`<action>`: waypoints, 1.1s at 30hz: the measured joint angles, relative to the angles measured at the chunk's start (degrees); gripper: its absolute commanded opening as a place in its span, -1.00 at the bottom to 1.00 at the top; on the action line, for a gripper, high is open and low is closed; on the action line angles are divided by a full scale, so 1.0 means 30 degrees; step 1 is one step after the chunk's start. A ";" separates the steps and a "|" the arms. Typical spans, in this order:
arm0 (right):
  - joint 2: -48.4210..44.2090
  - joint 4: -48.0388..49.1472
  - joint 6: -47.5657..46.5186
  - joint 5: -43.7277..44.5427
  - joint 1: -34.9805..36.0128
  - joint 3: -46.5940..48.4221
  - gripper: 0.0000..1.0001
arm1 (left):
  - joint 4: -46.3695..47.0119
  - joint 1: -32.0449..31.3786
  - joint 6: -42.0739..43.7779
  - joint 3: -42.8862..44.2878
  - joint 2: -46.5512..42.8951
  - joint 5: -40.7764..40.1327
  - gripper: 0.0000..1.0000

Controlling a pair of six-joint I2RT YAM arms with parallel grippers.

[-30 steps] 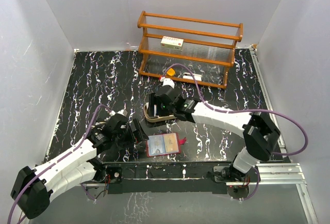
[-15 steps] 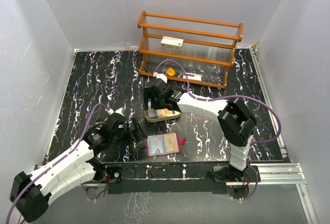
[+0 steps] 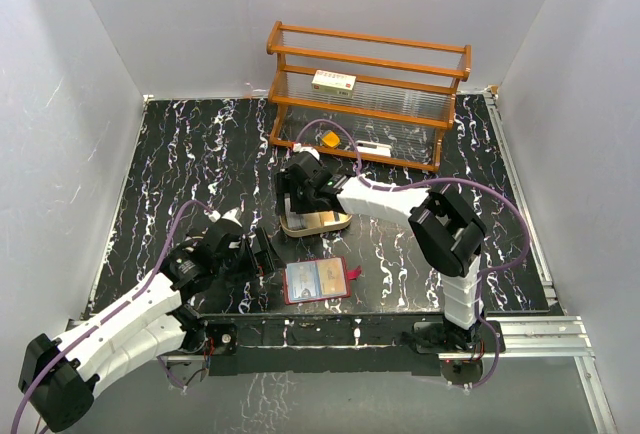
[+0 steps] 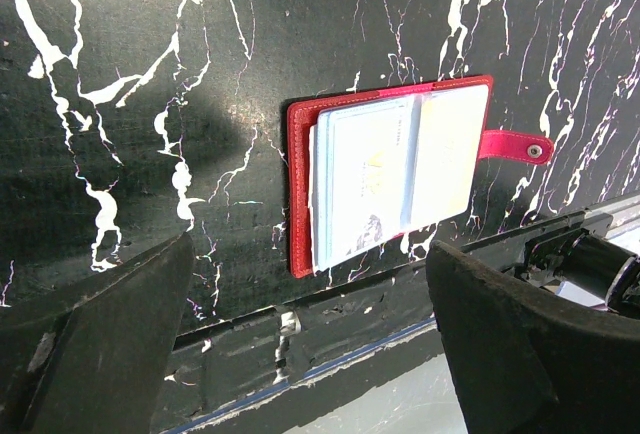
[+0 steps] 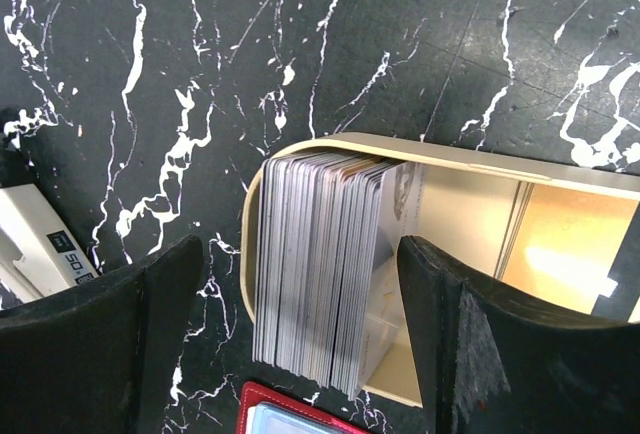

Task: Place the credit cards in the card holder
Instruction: Pick up the credit card from the storage box.

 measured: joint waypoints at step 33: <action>-0.0787 0.0066 -0.0211 -0.0255 -0.0189 -0.0036 -0.23 | 0.0102 0.0000 -0.0058 0.0000 0.0022 0.0138 0.97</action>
